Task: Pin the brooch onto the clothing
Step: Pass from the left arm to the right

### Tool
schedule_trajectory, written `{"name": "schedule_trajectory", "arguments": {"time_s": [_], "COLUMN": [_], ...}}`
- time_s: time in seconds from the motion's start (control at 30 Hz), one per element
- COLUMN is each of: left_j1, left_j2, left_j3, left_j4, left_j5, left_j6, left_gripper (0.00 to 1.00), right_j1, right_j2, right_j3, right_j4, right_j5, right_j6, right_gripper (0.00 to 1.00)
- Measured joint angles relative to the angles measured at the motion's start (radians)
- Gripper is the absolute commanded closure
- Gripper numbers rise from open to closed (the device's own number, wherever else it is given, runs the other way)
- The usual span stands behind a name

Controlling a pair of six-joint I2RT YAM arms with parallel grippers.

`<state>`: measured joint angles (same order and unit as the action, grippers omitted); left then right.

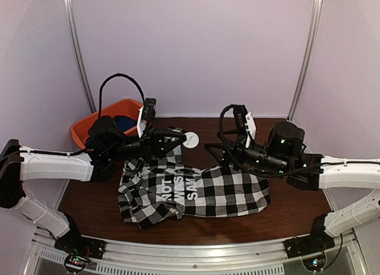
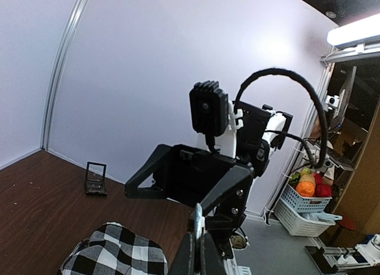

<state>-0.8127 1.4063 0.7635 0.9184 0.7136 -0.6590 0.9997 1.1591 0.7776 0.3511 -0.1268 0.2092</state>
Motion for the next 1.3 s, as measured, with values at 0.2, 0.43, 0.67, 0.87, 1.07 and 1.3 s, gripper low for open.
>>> {"name": "schedule_trajectory", "arguments": {"time_s": [0.2, 0.43, 0.67, 0.87, 1.07, 1.3], "left_j1": [0.000, 0.000, 0.000, 0.000, 0.000, 0.000], "left_j2": [0.000, 0.000, 0.000, 0.005, 0.009, 0.018], "left_j3": [-0.019, -0.025, -0.037, -0.037, -0.037, -0.037], "left_j4": [0.048, 0.053, 0.054, 0.075, 0.087, 0.103], "left_j5": [0.000, -0.013, -0.027, -0.025, -0.023, -0.019], "left_j6": [-0.029, -0.031, -0.030, -0.034, -0.042, -0.044], "left_gripper": [1.00, 1.00, 1.00, 1.00, 1.00, 1.00], "right_j1": [0.006, 0.030, 0.038, 0.038, 0.039, 0.039], "right_j2": [0.066, 0.104, 0.089, 0.068, 0.088, 0.129], "right_j3": [-0.005, -0.039, -0.064, -0.064, -0.059, -0.033], "right_j4": [0.082, 0.184, 0.232, 0.271, 0.275, 0.298], "right_j5": [-0.016, -0.065, -0.110, -0.108, -0.108, -0.114], "right_j6": [0.009, 0.026, 0.034, 0.048, 0.061, 0.076], "right_gripper": [0.31, 0.31, 0.32, 0.34, 0.38, 0.44]}}
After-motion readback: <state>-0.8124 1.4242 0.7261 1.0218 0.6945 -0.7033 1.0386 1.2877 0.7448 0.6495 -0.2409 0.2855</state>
